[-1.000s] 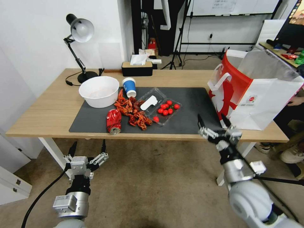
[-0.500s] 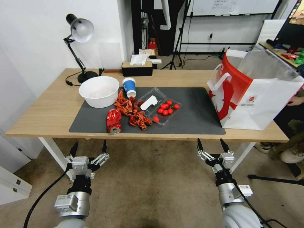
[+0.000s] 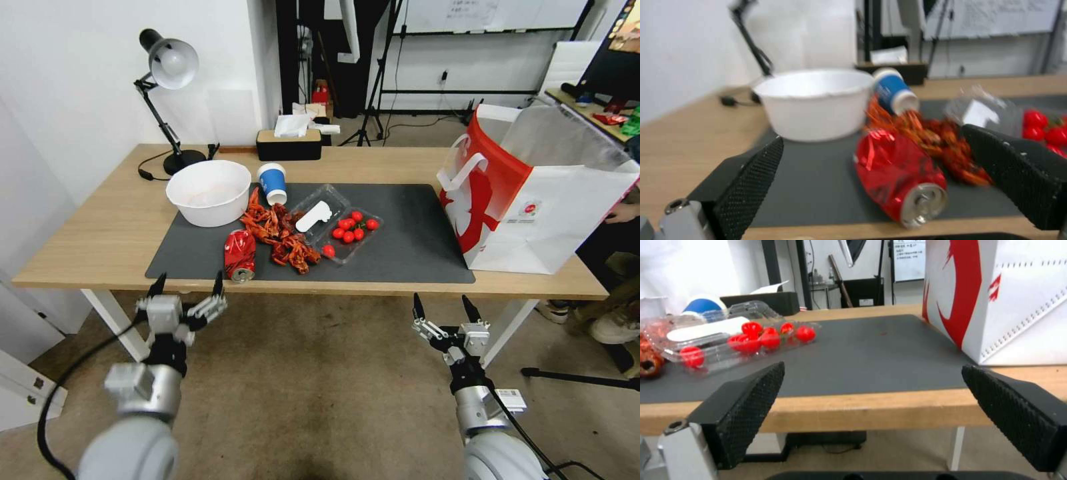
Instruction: Pick up the trash from the table and place it into the takeout bag.
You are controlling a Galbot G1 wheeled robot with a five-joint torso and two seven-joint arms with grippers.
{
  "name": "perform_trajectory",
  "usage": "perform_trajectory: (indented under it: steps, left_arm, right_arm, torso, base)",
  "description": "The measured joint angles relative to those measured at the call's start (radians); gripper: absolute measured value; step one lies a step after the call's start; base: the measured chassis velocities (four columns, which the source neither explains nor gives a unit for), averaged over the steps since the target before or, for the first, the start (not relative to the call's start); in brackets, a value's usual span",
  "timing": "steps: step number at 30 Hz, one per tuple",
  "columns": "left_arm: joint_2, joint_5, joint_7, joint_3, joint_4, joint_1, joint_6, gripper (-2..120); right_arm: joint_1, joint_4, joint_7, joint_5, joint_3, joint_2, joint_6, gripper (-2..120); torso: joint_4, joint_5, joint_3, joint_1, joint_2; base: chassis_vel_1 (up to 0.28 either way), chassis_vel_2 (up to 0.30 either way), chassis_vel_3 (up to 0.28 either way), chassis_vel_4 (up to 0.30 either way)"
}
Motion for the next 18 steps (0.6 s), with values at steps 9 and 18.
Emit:
perform_trajectory:
  steps: [9,18]
  left_arm:
    - [0.143,-0.055,-0.056,0.033,0.074,-0.084,0.086,100]
    - [0.217,-0.193,-0.010,0.112,0.071,-0.163,0.153,100]
  right_arm:
    - [0.087,0.005,0.014,0.005,-0.038,-0.034,-0.041,100]
    - [0.081,0.025,0.034,0.003,-0.040,-0.047,-0.078,100]
  torso:
    - [0.0008,-0.0003,0.000,0.000,0.000]
    - [0.0002,0.0000,0.000,0.000,0.000]
  base:
    - [0.000,0.000,0.000,0.000]
    - [0.000,0.000,0.000,0.000]
